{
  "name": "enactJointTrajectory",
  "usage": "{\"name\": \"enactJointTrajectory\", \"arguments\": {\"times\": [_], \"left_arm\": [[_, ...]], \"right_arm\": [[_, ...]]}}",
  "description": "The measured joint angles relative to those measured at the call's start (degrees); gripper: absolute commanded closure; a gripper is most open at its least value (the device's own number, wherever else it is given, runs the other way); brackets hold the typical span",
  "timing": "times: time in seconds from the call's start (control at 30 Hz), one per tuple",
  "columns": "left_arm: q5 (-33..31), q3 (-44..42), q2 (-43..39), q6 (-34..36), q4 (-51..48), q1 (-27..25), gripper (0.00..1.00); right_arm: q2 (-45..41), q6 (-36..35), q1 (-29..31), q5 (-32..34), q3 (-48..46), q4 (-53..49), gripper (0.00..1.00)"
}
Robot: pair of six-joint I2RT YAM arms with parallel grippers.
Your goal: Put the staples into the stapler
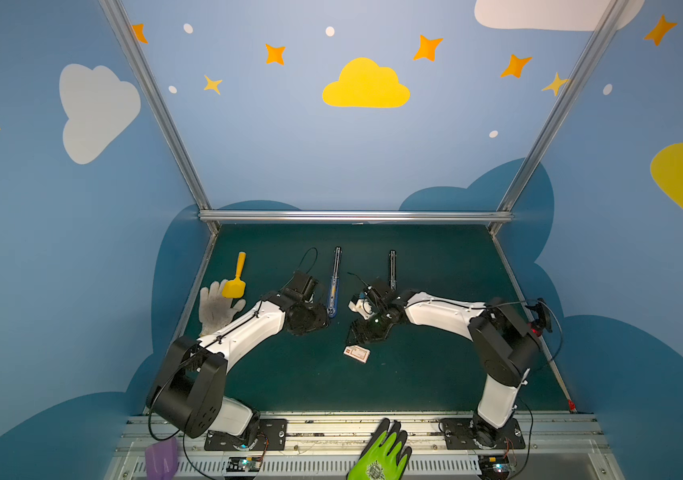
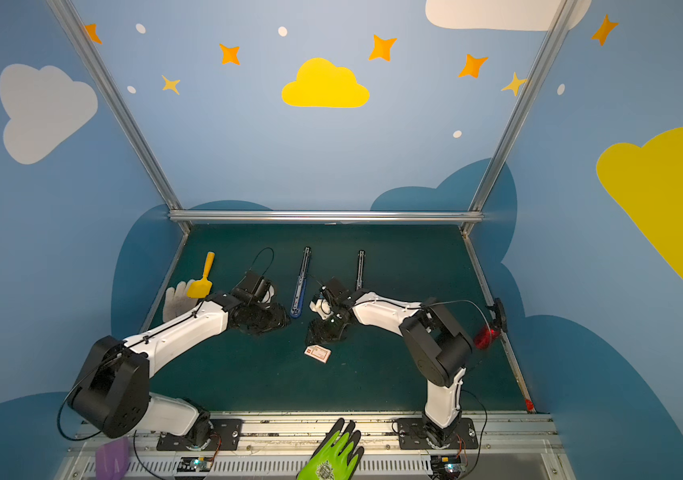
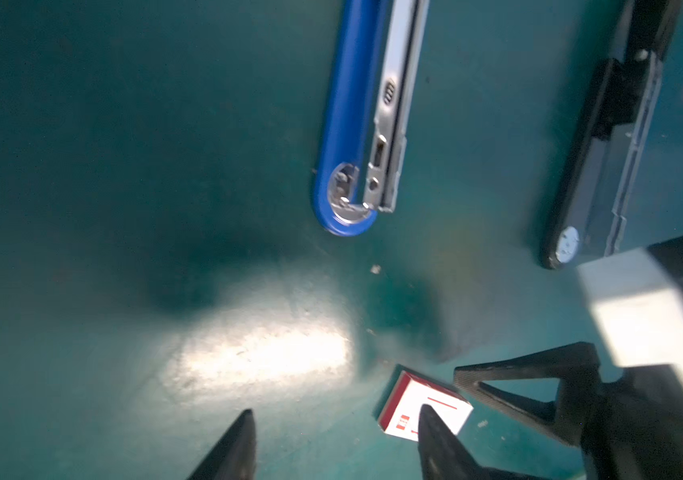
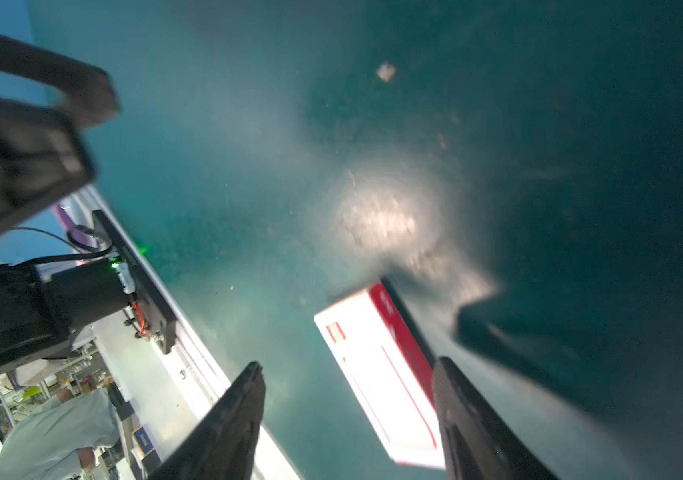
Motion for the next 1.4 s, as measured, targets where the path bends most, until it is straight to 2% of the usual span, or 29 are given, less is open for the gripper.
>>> {"name": "enactJointTrajectory", "arguments": {"times": [0.13, 0.33, 0.7, 1.07, 1.23, 1.4], "left_arm": [[6.3, -3.1, -0.5, -0.9, 3.9, -0.3, 0.54], [13.2, -5.9, -0.4, -2.0, 8.9, -1.5, 0.55], [16.5, -6.0, 7.5, -3.8, 14.9, -5.7, 0.60], [18.2, -5.8, 12.3, -5.0, 19.8, -8.6, 0.77], [18.3, -5.6, 12.9, -5.1, 20.3, -8.9, 0.76], [16.7, -5.6, 10.8, -4.8, 18.4, -9.0, 0.65]], "right_arm": [[-7.9, 0.1, -2.6, 0.5, -4.2, 0.4, 0.38], [-14.1, 1.5, -5.2, 1.0, -10.8, 0.9, 0.41], [-14.7, 4.7, -5.8, 1.1, -17.1, 1.8, 0.45], [-12.0, 6.0, -6.0, -1.2, -17.1, 3.8, 0.55], [-10.7, 6.2, -5.6, -2.3, -17.0, 4.0, 0.57], [-9.8, 6.9, -4.6, -2.9, -17.0, 4.4, 0.59]]}}
